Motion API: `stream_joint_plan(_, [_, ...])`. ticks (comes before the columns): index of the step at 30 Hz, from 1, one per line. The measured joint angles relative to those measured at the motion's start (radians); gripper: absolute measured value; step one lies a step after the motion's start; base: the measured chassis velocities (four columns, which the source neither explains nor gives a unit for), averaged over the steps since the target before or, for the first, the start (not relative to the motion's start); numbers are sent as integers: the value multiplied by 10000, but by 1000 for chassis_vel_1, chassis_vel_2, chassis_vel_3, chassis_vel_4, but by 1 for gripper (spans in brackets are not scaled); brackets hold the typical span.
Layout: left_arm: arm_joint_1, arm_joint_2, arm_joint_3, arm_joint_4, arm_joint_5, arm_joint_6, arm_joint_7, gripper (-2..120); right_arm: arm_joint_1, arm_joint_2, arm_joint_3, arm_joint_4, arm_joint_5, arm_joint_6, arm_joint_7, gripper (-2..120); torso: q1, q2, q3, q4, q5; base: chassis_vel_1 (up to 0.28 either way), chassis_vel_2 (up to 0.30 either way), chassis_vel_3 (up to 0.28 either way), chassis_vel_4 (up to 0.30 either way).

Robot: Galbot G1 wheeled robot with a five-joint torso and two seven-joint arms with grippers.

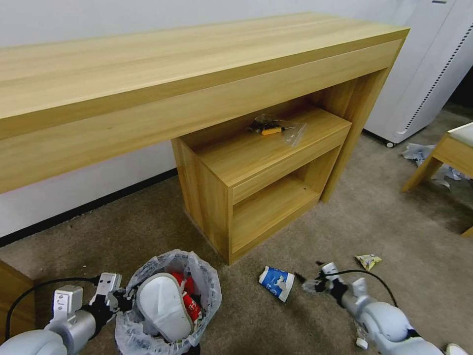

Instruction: Pick up the trash bin and place the garbage on the floor into it.

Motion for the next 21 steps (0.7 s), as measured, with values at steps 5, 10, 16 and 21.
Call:
stream_joint_plan(5, [-11,8,40,1,-19,1,-28,0,386,23,-502,-328,-180,-77,-228,100,0,0,0,-2,-1,0,0,0,0])
stream_joint_plan(10, [-11,68,72,40,-21,2,-43,0,1306,206,-1220,-1133,-277,-186,-657,98,0,0,0,1,-3,0,0,0,0])
stream_joint_plan(16, [-5,124,80,5,-38,2,-56,0,1975,453,-1877,-1968,-128,-325,-968,77,1,0,0,0,0,0,0,0,0])
stream_joint_plan(21, [16,128,76,-23,-47,2,-57,0,2191,662,-2095,-2441,-40,-323,-984,73,1,0,0,0,-1,0,0,0,0])
